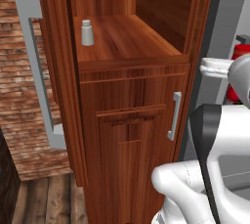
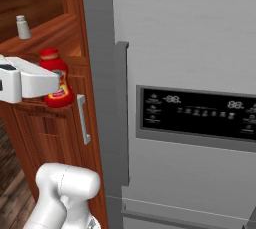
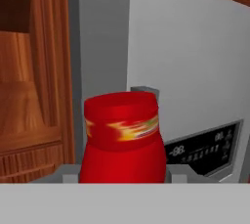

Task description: Collect the turmeric, ketchup, and shaker from the cabinet and place them next to the stove.

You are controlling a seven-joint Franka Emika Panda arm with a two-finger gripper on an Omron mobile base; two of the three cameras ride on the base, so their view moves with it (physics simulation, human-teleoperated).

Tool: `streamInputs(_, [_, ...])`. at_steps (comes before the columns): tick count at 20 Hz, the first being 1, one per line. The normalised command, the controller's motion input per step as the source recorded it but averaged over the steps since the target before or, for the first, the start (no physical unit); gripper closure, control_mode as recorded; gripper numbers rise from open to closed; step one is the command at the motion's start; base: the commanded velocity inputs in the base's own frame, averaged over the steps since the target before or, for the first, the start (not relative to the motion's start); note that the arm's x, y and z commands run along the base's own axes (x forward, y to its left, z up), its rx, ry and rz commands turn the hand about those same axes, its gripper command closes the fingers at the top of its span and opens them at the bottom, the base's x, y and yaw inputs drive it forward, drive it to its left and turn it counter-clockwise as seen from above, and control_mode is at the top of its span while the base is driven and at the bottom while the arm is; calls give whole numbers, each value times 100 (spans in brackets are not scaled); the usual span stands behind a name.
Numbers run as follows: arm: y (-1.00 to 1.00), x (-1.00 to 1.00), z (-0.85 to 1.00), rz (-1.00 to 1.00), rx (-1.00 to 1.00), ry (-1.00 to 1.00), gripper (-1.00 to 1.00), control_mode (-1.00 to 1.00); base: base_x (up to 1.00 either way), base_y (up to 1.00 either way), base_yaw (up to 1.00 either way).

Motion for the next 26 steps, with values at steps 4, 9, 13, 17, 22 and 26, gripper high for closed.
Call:
streamInputs(4, [4, -5, -16, 2, 0, 6, 100, -100, 0, 0, 0])
streamInputs(9, [1, -4, -12, 0, -1, 0, 100, -100, 0, 0, 0])
streamInputs(13, [-1, -35, -16, 0, 0, 0, 100, -100, 0, 0, 0])
streamInputs(17, [-11, -55, -12, 0, 0, 0, 100, -100, 0, 0, 0])
streamInputs(22, [-4, -12, -1, 0, 0, 0, 100, 100, -53, -37, -2])
streamInputs(26, [0, 0, 0, 0, 0, 0, 100, 100, -55, -72, -3])
